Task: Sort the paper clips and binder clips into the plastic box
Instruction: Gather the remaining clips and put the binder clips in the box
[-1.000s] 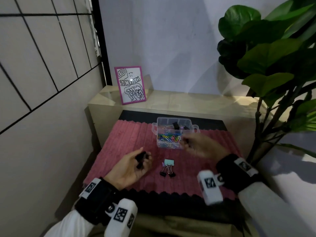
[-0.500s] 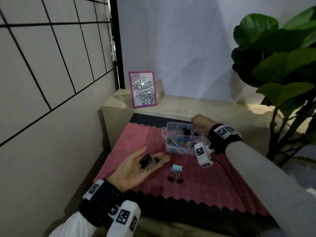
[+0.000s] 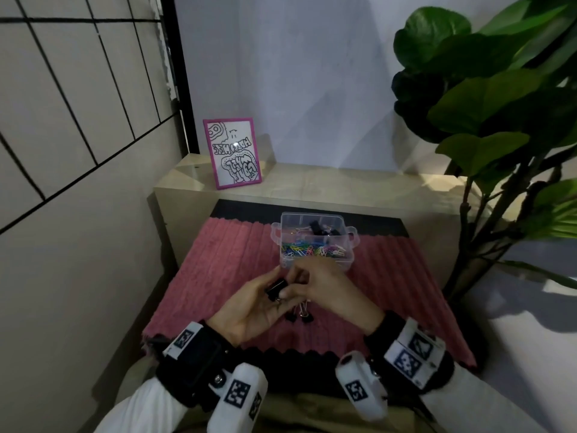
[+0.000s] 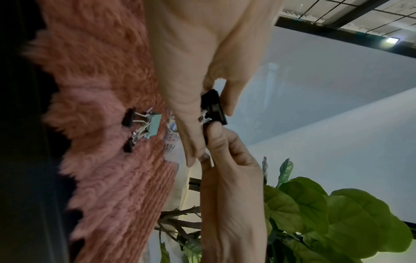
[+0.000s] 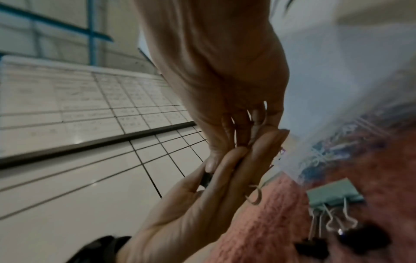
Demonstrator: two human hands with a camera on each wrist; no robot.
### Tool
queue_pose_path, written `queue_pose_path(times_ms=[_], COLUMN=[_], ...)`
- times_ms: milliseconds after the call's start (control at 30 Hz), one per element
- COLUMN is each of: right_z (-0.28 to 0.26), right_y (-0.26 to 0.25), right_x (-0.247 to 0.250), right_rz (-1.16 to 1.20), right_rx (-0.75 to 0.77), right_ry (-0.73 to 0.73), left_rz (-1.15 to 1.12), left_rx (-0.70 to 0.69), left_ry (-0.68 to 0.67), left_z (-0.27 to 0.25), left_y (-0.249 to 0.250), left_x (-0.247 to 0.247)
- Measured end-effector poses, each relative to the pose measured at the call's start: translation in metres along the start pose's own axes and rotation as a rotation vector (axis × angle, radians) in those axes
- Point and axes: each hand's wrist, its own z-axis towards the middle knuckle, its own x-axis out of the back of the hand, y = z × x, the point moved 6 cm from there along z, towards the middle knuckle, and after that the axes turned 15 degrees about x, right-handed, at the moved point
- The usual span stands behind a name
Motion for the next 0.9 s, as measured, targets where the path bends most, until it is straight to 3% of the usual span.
queue_pose_path(times_ms=[400,467,600,733,900], right_z=[0.004,-0.001,-0.029,-0.092,-0.157], right_y=[0.022,0.027,0.055,0.125,0.200], right_x=[0.009,0.024,0.086,0.151,0.180], right_rz=[0.296,0.349,0.235,0.067,-0.128], right_rx=[-0.032,-0.031,-0.104,-0.380,-0.687], right_ry=[0.301,0.373,0.499,0.573,0.463], left_rz=[0.018,-0.006,0.055,0.340,0.671], left_rx=[0.035,0.072,0.109,0.082,-0.026], left_ry=[-0.054,-0.059,0.024,0.113,0.257], left_z=[0.005,0.007,0.012,0.018,0.049], left_y=[0.004,0.007,0.027,0.069,0.136], left_x=[0.007,0.013,0.022,0.016,-0.015])
